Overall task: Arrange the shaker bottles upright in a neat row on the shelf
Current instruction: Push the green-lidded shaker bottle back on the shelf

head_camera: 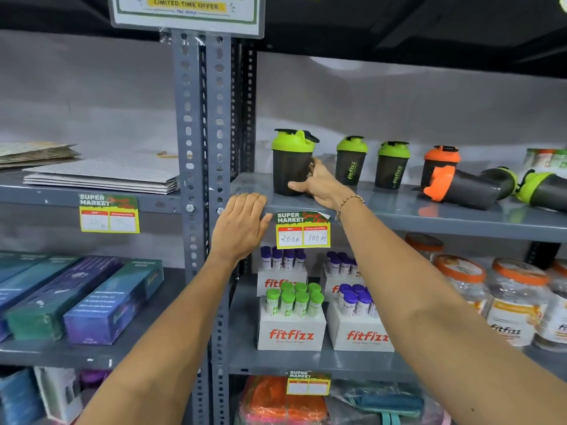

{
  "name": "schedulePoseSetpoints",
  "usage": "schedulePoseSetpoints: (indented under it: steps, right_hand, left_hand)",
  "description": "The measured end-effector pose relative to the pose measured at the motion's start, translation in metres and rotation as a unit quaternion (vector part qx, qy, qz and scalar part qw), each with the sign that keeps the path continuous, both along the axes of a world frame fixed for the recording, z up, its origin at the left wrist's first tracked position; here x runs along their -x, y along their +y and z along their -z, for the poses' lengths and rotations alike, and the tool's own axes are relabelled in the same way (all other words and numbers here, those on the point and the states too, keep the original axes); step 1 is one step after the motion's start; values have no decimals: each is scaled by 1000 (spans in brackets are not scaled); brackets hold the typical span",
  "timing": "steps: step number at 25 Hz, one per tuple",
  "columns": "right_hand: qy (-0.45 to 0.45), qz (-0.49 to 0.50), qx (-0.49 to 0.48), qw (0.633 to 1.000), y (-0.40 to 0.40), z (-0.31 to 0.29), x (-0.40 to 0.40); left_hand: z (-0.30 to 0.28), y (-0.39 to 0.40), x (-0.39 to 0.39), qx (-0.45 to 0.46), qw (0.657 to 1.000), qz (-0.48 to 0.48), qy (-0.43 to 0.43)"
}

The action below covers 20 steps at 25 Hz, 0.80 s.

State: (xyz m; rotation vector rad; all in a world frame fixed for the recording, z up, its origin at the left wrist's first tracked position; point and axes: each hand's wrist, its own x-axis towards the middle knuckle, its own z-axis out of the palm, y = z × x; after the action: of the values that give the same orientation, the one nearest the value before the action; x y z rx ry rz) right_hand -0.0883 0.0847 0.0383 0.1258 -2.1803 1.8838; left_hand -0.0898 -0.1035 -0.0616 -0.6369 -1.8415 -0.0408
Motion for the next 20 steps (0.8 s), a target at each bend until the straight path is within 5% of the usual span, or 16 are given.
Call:
schedulePoseSetpoints:
  steps: [17, 20]
  right_hand:
    - [16, 51, -127, 990, -2, 4, 7]
    - [6, 44, -73, 996, 1, 2, 8]
  left_hand:
    - [1, 1, -1, -14, 1000, 5, -3]
    - [1, 1, -2, -14, 1000, 1, -12]
